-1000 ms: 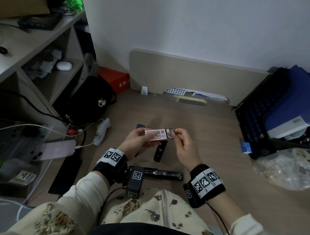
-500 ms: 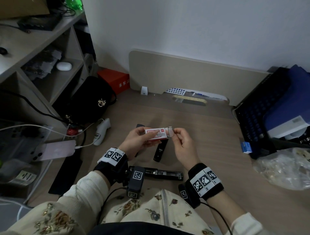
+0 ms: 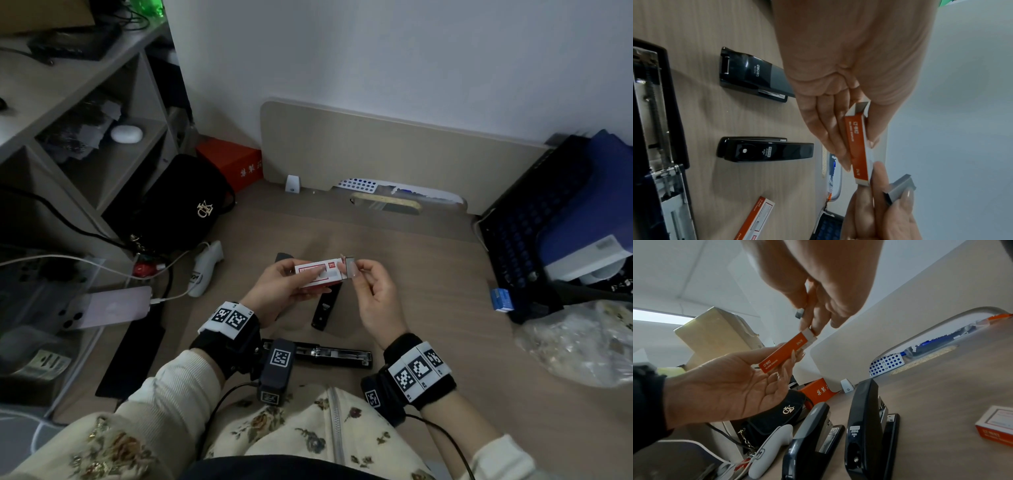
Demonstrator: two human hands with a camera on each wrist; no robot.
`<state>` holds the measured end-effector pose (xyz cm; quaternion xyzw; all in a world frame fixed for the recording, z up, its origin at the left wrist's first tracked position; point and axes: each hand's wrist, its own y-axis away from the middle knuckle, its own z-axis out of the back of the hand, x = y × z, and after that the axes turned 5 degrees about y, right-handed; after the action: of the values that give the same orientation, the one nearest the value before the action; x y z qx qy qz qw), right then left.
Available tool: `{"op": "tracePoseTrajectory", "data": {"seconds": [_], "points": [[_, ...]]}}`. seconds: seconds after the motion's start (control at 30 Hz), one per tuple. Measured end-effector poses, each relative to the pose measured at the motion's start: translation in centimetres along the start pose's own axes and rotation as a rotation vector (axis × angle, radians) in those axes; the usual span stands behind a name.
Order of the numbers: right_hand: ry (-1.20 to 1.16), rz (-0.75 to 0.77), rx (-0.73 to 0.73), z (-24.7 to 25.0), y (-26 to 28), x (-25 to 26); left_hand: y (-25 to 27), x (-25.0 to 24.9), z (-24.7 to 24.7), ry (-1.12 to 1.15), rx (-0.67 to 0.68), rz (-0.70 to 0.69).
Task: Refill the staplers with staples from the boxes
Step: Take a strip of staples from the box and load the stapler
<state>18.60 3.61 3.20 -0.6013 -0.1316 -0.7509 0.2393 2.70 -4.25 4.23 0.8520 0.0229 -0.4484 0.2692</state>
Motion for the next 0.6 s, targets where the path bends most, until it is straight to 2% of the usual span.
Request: {"op": "tracePoseTrajectory", "data": {"seconds": [0.3,0.47,0.6], "points": [[0.013,0.001,0.022,0.3,0.0,-0.2,-0.3,0.2,-0.5,-0.037,0.007,0.021],[0.033,-0.128,0.101,0.7,-0.2,-1.2,-0.6,0.4,-0.7,-0.069,0.011,0.019],[-0.065,-0.231,0.195,0.7,-0.1,-1.2,-0.8,0.8,-0.5,-0.135,0.02,0.038]]}}
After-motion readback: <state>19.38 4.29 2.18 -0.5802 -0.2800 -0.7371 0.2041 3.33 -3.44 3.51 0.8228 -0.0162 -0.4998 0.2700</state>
